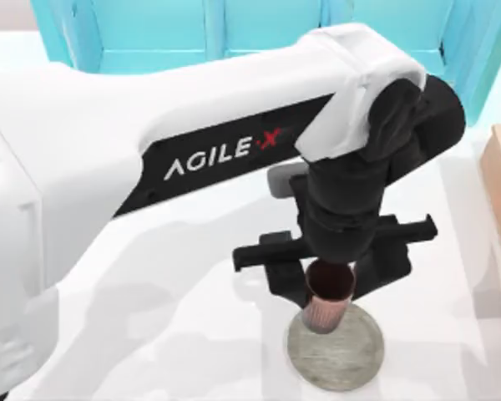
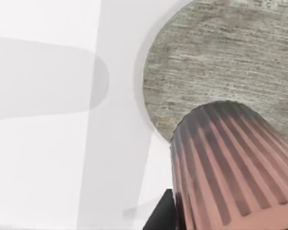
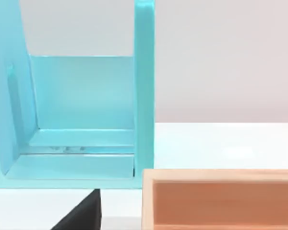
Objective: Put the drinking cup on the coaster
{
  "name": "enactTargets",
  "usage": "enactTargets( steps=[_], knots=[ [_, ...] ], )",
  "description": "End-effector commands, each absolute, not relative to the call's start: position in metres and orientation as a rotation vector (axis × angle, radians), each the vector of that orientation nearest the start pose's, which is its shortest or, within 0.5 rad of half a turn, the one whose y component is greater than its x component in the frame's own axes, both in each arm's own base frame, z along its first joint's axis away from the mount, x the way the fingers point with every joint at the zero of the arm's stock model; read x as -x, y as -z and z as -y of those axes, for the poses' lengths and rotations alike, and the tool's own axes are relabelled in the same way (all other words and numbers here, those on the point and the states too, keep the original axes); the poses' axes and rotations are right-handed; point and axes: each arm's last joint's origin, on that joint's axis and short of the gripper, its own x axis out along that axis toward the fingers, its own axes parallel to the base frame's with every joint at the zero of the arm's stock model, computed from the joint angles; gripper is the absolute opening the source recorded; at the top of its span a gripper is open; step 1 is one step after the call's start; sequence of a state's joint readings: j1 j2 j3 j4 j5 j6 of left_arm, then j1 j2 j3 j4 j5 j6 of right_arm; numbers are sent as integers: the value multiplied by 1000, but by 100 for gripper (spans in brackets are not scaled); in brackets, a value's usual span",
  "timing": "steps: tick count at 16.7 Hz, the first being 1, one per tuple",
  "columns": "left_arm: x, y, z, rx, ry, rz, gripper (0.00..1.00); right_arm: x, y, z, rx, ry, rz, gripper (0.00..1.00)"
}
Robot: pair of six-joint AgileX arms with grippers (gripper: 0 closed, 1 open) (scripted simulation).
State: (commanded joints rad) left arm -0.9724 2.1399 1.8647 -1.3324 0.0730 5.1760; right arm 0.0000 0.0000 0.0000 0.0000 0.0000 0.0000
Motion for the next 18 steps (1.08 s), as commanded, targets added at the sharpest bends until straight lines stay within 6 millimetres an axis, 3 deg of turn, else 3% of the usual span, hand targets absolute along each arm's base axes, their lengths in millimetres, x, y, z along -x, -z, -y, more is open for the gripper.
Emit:
enactTargets(
  steps=[5, 13, 15, 18],
  knots=[
    [-238, -217, 355, 23, 40, -1608, 0, -106, -160, 1, 0, 0, 0, 100],
    [-240, -217, 353, 23, 44, -1604, 0, -106, -160, 1, 0, 0, 0, 100],
    [-242, -211, 354, 35, 42, -1591, 0, -106, -160, 1, 0, 0, 0, 100],
    [-241, -183, 356, 37, 46, -1588, 0, -106, -160, 1, 0, 0, 0, 100]
  ],
)
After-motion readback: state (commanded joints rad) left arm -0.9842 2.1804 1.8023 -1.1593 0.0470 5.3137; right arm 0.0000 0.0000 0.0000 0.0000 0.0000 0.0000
